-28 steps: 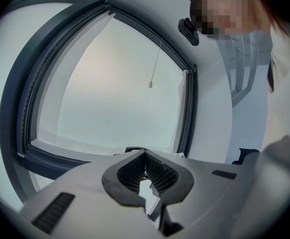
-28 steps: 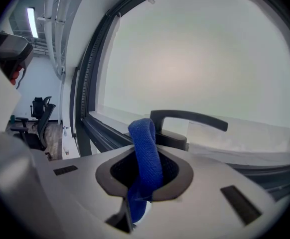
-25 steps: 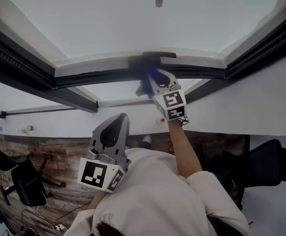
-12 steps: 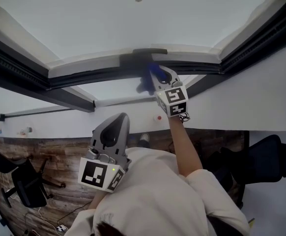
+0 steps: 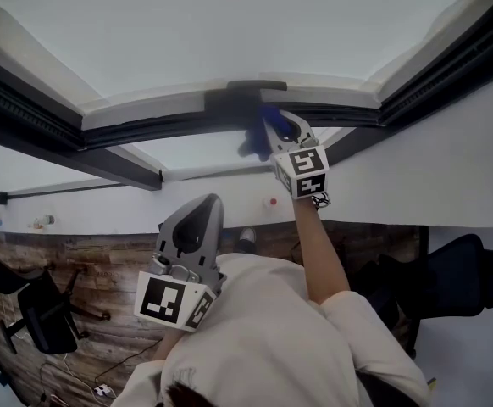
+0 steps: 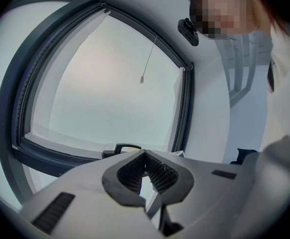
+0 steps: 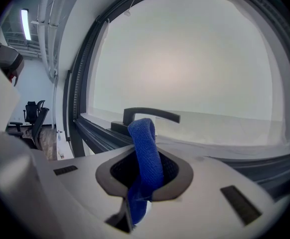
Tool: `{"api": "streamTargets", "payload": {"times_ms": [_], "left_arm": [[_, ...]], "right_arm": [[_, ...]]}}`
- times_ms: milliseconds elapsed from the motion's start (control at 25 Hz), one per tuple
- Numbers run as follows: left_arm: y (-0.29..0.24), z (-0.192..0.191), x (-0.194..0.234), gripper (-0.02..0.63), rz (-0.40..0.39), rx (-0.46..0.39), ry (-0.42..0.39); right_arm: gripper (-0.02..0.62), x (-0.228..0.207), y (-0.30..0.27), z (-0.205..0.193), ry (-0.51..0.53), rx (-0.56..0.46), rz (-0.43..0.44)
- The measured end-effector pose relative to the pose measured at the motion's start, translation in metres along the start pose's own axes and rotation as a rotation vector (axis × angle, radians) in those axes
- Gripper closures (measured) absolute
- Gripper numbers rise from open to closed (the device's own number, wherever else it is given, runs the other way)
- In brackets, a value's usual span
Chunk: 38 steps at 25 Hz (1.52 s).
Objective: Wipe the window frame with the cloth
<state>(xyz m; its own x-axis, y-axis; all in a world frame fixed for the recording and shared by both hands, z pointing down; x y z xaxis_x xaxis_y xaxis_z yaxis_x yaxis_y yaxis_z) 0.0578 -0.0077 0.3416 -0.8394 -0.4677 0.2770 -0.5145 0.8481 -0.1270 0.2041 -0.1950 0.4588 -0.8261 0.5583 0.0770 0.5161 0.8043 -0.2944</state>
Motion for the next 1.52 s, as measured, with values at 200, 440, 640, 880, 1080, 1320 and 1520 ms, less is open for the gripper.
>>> {"api": "streamTargets", "payload": {"times_ms": [200, 440, 640, 880, 1080, 1320, 1520], "left_arm": [[-0.001, -0.001, -0.002, 0.597, -0.006, 0.001, 0.002], [-0.002, -0.002, -0.004, 0.597, -0.013, 0.004, 0.001], [-0.005, -0.002, -0.007, 0.597, -0.02, 0.005, 0.003], [-0.009, -0.005, -0.012, 0.597, -0.04, 0.012, 0.021], [-0.012, -0.007, -0.019, 0.597, -0.062, 0.014, 0.02], [-0.016, -0.007, -0.024, 0.597, -0.074, 0.016, 0.012], [-0.018, -0.007, -0.026, 0.597, -0.072, 0.012, 0.008]], "right_arm": [[0.54, -0.009, 0.005, -0.002, -0.011, 0.0, -0.021], [0.54, -0.018, 0.01, -0.005, -0.022, -0.003, -0.039], [0.54, -0.025, 0.013, -0.007, -0.034, -0.006, -0.051], [0.54, -0.036, 0.019, -0.009, -0.05, -0.013, -0.073], [0.54, -0.044, 0.024, -0.011, -0.054, -0.015, -0.088], [0.54, -0.06, 0.032, -0.016, -0.071, -0.017, -0.118], [0.54, -0.07, 0.038, -0.019, -0.084, -0.023, -0.135]]}}
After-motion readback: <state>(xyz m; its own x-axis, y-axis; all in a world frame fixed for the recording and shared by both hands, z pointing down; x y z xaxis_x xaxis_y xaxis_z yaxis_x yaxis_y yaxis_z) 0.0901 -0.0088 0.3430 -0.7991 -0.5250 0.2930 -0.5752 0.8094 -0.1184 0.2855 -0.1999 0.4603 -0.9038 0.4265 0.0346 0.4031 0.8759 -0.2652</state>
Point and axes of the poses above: the fingertips, and each gripper's own axes: y backward along the fingers, x to its left, z out of its top, the point moved 4 cm from there along y, backward along the fingers
